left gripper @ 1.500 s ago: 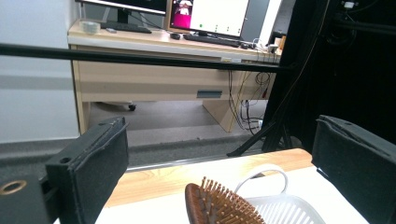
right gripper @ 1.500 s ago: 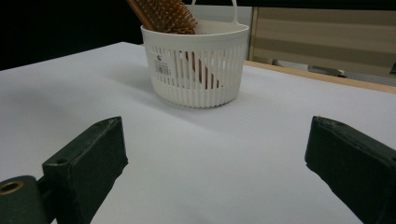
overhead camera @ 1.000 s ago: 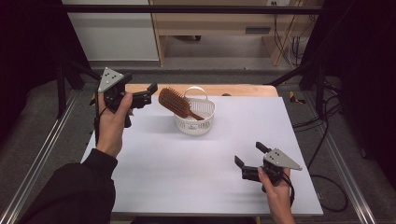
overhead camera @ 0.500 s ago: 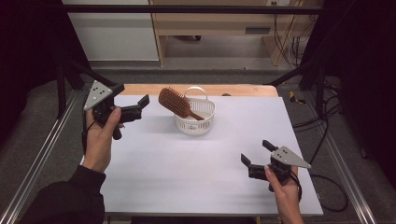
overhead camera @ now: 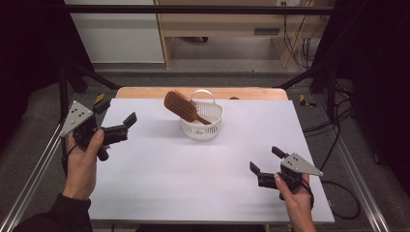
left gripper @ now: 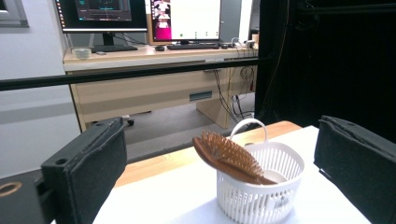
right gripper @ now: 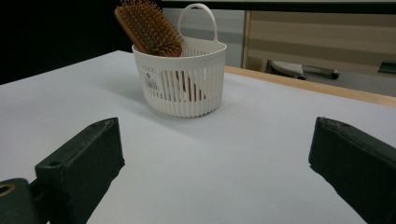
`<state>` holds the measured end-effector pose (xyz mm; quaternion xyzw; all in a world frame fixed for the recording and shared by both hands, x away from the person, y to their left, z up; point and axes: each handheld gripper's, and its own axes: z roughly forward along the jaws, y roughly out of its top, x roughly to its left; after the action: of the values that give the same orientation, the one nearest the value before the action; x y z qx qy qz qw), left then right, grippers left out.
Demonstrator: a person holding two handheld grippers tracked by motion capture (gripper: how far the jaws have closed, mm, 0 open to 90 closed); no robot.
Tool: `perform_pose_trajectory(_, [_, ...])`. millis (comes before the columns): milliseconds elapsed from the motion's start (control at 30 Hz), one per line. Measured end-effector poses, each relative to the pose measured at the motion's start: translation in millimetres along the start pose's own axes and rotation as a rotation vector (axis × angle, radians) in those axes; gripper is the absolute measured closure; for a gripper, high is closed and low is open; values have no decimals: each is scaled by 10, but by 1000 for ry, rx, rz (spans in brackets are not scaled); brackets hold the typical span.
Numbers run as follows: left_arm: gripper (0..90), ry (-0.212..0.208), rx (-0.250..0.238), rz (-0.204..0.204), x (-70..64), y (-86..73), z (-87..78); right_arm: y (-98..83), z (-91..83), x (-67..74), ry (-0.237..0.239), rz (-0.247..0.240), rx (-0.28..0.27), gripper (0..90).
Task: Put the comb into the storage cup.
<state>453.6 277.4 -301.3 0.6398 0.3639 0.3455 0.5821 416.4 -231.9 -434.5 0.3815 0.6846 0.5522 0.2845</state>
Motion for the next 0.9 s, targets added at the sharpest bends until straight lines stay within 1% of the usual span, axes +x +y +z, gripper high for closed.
perform_pose_trajectory(100, [22,6,0,12,2,-50,-73,2,-16,-8,-4,5,-6,33])
perform_pose_trajectory(233, [16,7,-4,2,-1,-127,-170,-3,-65,-28,-14,12,-8,32])
perform_pose_trajectory(433, [11,24,-12,14,2,-231,-333,-10,-177,-49,-32,10,-20,35])
perform_pose_trajectory(600, [11,28,-16,-9,44,-345,-442,-22,-267,-76,-41,6,-27,34])
perform_pose_trajectory(767, [11,30,-6,-7,75,-465,-521,-26,-309,-114,-45,6,-37,33])
perform_pose_trajectory(900, [11,54,0,-24,117,-569,-568,-38,-313,-149,-55,6,-43,34])
